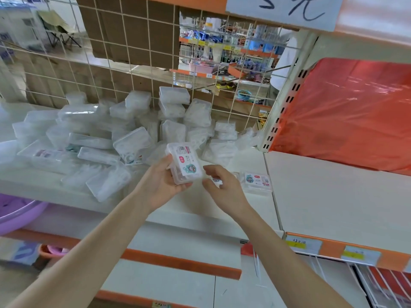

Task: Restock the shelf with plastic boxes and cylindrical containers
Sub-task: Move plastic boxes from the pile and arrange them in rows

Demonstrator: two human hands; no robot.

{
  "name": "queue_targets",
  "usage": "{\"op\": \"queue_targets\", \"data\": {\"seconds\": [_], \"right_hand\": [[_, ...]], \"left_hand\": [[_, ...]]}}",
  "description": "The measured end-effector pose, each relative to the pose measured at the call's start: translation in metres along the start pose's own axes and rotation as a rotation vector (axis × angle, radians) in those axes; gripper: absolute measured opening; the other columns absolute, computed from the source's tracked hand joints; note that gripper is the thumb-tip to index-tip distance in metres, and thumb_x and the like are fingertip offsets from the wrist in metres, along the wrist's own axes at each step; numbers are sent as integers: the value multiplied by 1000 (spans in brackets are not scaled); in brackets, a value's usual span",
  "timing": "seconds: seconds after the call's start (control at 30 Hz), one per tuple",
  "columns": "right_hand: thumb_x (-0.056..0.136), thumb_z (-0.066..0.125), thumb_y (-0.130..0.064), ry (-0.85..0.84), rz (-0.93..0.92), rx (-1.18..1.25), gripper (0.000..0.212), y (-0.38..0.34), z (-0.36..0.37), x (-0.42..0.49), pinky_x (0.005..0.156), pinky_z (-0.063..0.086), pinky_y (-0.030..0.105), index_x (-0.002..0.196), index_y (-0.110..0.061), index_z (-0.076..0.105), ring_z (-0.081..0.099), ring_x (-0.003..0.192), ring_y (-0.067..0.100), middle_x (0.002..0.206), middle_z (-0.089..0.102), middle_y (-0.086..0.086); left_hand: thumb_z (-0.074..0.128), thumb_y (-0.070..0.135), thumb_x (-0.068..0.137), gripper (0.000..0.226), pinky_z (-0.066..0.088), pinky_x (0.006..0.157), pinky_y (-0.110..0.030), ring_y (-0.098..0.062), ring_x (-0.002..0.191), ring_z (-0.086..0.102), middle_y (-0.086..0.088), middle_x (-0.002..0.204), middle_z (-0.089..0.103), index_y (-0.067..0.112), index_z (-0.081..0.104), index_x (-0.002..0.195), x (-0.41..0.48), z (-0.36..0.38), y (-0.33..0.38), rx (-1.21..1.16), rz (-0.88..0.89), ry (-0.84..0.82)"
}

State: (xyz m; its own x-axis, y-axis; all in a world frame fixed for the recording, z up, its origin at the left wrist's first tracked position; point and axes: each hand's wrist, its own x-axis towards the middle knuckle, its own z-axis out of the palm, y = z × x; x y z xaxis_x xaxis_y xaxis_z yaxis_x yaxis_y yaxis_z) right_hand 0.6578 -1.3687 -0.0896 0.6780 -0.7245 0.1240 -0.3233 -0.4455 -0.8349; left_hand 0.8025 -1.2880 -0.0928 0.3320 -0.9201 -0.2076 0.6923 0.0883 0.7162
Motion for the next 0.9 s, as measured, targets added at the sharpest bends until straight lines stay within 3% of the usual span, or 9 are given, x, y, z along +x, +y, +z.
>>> {"op": "queue_targets", "data": {"seconds": [0.13, 0.23, 0.37, 0.5, 0.57, 0.63, 0.7, 0.8, 0.9], "right_hand": [[91, 54, -15, 6, 7, 108, 17, -8, 0, -2, 86, 40, 20, 106, -20, 58, 53, 101, 8, 101, 58, -16], [86, 62, -20, 4, -17, 109, 26, -10, -1, -4, 78, 40, 14, 111, -15, 59, 52, 97, 2, 100, 57, -13], [73, 77, -23, 12, -95, 42, 40, -10, -3, -7, 70, 37, 6, 107, -13, 57, 46, 82, -17, 87, 49, -23], [71, 76, -15, 22, -104, -10, 50, -9, -10, -5, 73, 36, 5, 116, -8, 54, 47, 87, -3, 94, 46, -18], [70, 76, -13, 6, -93, -32, 61, -6, -15, -4, 76, 35, 1, 126, -11, 50, 46, 98, 3, 103, 46, -16], [68, 77, -12, 21, -86, -57, 68, -2, -18, -3, 78, 33, -2, 130, -13, 48, 45, 103, 3, 111, 46, -13], [66, 78, -13, 80, -67, -57, 70, 2, -17, -3, 77, 32, -2, 129, -13, 48, 45, 103, 4, 112, 45, -11], [66, 80, -20, 216, -5, -50, 72, 6, -9, -3, 79, 32, 6, 129, -11, 46, 46, 106, 9, 112, 46, -8], [69, 80, -27, 246, -12, -118, 72, 8, 3, -8, 85, 34, 19, 128, -7, 43, 44, 109, 18, 116, 48, 4]], "left_hand": [[49, 27, 80, 50, 54, 81, -38, -31, 100, 64, -16, 118, 62, 8, 49, 126, -3, 1, -7, 9, 24, -91], [52, 24, 79, 55, 55, 79, -39, -31, 102, 63, -15, 125, 58, 19, 43, 133, -4, 0, -11, 13, 75, -150], [87, 31, 56, 81, 55, 70, -34, -25, 99, 65, -4, 118, 64, 40, 45, 125, -5, -2, -16, 41, 129, -223], [87, 34, 55, 99, 54, 75, -30, -18, 103, 63, 4, 114, 65, 36, 31, 136, -4, -2, -15, 269, 225, -213], [87, 34, 55, 95, 52, 82, -29, -16, 106, 60, 0, 121, 59, 36, 32, 133, -6, -3, -12, 401, 268, -171], [77, 16, 67, 81, 51, 84, -26, -13, 105, 58, -5, 128, 52, 32, 32, 133, -6, -3, -11, 511, 303, -103], [61, -1, 75, 73, 51, 78, -23, -7, 94, 62, -2, 115, 58, 23, 31, 137, -6, -1, -14, 504, 298, -41], [60, 9, 77, 64, 46, 75, -31, -10, 78, 65, 0, 91, 68, 18, 36, 136, -7, 9, -25, 469, 207, 3], [55, 8, 88, 51, 46, 78, -38, -18, 76, 59, -5, 88, 67, 29, 39, 131, -8, 22, -36, 456, 152, 19]]}}
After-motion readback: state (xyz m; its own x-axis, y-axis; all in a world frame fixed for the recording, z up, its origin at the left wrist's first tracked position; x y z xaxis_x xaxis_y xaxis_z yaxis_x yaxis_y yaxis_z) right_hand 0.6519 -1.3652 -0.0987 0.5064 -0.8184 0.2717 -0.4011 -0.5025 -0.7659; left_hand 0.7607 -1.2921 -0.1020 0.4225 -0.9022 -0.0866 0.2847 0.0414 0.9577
